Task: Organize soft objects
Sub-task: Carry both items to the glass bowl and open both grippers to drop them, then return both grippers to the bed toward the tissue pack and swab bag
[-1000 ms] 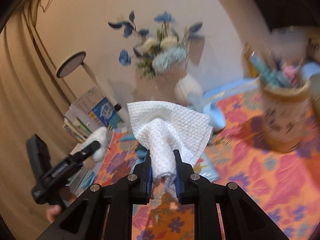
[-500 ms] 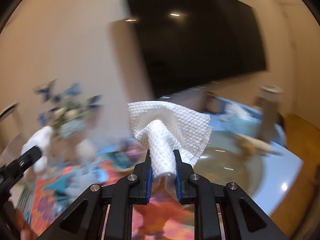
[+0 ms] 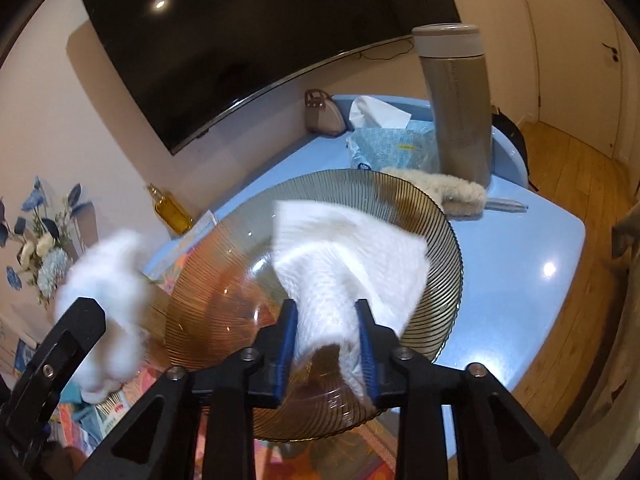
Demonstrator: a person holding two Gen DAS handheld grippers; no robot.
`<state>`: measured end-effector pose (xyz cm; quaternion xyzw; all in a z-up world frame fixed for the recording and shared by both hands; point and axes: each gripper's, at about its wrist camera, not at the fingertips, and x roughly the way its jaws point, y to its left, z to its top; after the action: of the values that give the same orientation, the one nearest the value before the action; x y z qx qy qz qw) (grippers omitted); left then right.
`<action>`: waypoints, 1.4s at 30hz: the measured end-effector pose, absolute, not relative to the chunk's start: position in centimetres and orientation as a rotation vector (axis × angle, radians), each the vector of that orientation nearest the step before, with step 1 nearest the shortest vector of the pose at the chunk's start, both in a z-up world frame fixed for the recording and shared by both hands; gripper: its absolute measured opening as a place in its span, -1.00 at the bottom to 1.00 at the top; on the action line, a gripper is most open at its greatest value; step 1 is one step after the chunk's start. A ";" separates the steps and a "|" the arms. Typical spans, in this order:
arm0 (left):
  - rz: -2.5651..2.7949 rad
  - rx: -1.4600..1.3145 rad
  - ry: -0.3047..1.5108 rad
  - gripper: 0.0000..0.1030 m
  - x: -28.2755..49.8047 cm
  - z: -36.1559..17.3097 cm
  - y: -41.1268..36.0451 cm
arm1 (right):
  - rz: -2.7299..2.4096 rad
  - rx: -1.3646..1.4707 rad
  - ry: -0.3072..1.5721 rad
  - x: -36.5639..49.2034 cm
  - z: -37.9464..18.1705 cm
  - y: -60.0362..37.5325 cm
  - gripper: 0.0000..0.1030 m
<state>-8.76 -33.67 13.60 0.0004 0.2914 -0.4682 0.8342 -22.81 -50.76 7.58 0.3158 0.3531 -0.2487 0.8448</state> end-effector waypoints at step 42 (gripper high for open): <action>0.042 -0.156 0.724 0.72 -5.4 2.9 7.6 | 0.085 0.364 0.904 -10.0 -0.1 -21.6 0.72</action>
<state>-5.39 7.59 2.89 -0.0763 0.3539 0.0206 0.9319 -9.98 -21.55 -0.06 0.1748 0.4342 0.0409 0.8828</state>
